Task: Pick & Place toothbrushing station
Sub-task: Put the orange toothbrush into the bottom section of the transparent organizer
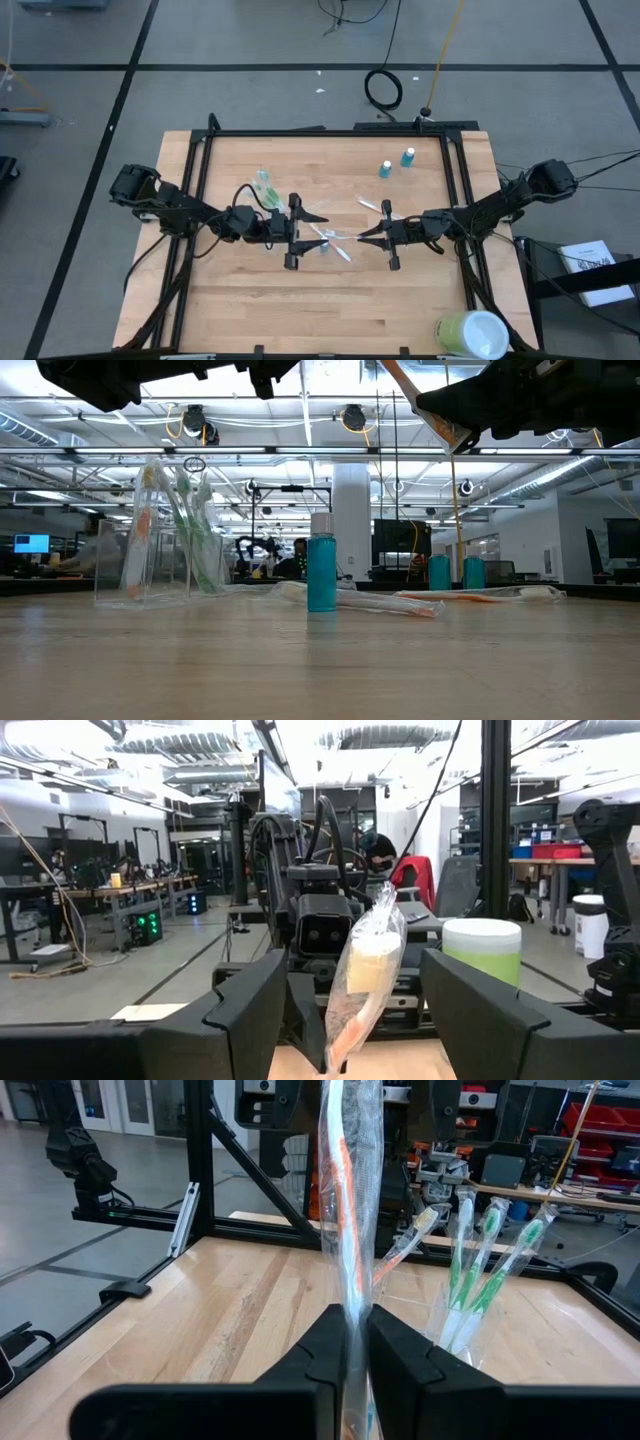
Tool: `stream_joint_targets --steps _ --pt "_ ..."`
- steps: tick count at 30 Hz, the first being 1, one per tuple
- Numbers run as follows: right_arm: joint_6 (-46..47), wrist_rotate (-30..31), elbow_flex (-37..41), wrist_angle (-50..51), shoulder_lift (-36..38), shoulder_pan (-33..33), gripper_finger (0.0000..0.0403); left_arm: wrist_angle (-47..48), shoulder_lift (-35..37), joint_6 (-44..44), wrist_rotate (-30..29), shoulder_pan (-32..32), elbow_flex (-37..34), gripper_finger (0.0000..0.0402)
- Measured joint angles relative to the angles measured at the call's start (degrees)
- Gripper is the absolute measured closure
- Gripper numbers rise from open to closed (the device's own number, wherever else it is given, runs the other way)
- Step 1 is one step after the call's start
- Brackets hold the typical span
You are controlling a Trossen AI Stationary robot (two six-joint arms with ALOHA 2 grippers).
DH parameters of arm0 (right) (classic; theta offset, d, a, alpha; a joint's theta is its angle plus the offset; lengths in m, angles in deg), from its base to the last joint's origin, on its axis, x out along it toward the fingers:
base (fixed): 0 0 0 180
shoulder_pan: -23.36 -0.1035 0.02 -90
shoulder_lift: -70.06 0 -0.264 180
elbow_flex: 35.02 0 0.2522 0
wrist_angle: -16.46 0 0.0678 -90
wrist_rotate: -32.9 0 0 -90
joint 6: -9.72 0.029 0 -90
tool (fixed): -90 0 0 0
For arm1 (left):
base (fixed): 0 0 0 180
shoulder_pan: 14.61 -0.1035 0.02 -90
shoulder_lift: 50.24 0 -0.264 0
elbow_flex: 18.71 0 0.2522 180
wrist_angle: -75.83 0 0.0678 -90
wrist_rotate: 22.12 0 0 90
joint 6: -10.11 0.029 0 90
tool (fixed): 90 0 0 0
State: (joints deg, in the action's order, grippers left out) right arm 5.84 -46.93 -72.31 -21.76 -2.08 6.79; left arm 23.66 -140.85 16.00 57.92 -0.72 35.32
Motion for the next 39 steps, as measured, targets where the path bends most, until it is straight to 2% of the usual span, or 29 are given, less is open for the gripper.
stream_joint_targets --steps 23,31,35,39 --pt "0.0 0.0 0.0 0.0 0.0 0.0 0.0380 1.0 -0.2 1.0 1.9 0.0 0.6 0.0165" --pt "0.0 0.0 0.0 0.0 0.0 0.0 0.0380 1.3 -0.2 2.5 0.4 0.0 0.7 0.0165" --pt "0.0 0.0 0.0 0.0 0.0 0.0 0.0380 1.5 -0.2 3.1 -2.3 0.1 0.7 0.0165" --pt "0.0 0.0 0.0 0.0 0.0 0.0 0.0380 1.9 -0.2 2.7 -1.8 0.1 0.7 0.0165"
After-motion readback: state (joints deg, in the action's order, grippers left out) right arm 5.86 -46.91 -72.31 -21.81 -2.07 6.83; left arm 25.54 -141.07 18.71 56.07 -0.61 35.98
